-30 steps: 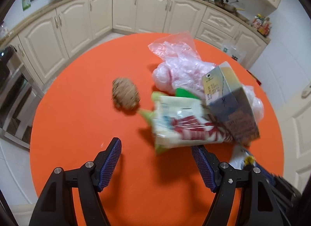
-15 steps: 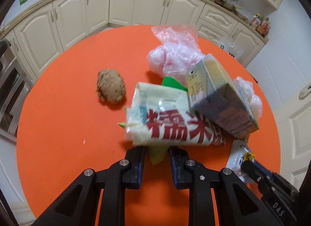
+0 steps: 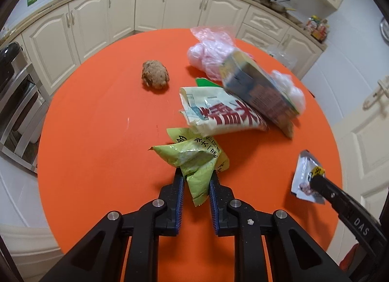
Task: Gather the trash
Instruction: 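Grasp the green bag with the left tool while the right grasps a small wrapper, then carry the green bag and white wrapper to the blue bin and open both tools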
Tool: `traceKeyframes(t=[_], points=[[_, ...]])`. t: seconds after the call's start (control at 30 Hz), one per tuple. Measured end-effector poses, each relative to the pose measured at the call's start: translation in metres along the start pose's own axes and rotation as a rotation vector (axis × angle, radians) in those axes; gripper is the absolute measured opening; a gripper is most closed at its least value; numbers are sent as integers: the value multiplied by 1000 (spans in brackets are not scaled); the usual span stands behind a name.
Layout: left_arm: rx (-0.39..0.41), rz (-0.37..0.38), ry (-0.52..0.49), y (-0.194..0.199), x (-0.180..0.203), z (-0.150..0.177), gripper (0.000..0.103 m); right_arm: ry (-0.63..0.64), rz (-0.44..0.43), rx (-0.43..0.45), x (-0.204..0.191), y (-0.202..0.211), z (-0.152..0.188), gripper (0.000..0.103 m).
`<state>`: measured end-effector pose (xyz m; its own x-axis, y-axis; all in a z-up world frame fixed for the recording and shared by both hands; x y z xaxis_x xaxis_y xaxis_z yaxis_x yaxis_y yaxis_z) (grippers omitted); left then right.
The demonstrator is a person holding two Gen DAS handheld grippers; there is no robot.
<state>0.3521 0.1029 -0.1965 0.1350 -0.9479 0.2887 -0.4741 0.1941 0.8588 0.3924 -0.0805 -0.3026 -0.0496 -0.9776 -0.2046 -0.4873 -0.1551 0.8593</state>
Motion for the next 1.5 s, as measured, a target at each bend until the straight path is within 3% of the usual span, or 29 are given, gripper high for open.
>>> traceKeyframes(t=[0.27,0.33,0.43,0.5,0.57,0.63,0.7,0.77,0.83,0.9,1.0,1.07,1.2,1.5], points=[[18,53,-42,38,4,36,18,15,29,-2,-7,21,24,16],[14,36,-47,38,3,42,19,17,39,-15,-7,21,32,16],[-7,9,-63,33,1,48,28,19,50,-40,-6,16,40,16],[-39,29,-48,30,2,51,48,18,66,-57,-4,10,45,20],[-69,70,-16,25,2,48,54,24,86,-67,-3,6,46,22],[-68,69,9,21,-2,43,54,33,92,-66,-5,3,45,28],[-54,52,26,17,-5,38,54,51,91,-58,-10,0,42,51],[-29,68,35,16,-7,33,51,80,110,-58,-17,-3,41,57],[-14,45,37,14,-11,32,34,134,168,-63,-22,-6,43,52],[-13,44,37,14,-15,32,27,147,214,-63,-19,-5,44,33],[-23,56,36,14,-16,34,21,66,149,-52,-5,1,44,17],[-24,51,33,14,-16,35,20,12,90,-53,2,4,46,16],[-16,39,13,18,-10,38,19,-35,55,-49,11,10,50,13],[-17,51,-46,24,12,48,18,-62,69,5,19,35,49,13]])
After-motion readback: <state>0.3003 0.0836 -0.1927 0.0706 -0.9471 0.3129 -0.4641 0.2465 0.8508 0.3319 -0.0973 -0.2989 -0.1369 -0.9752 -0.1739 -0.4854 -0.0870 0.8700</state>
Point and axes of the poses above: each gripper's, at about its wrist camera, not at the fingertips, and y roughly against the way its jaws point, x to its right, z to its underside, the point moved 6 cm from there along -y, roughly the way its jaws point, and after that the axes turned 11 degrees about y, right-handed, at the moved point
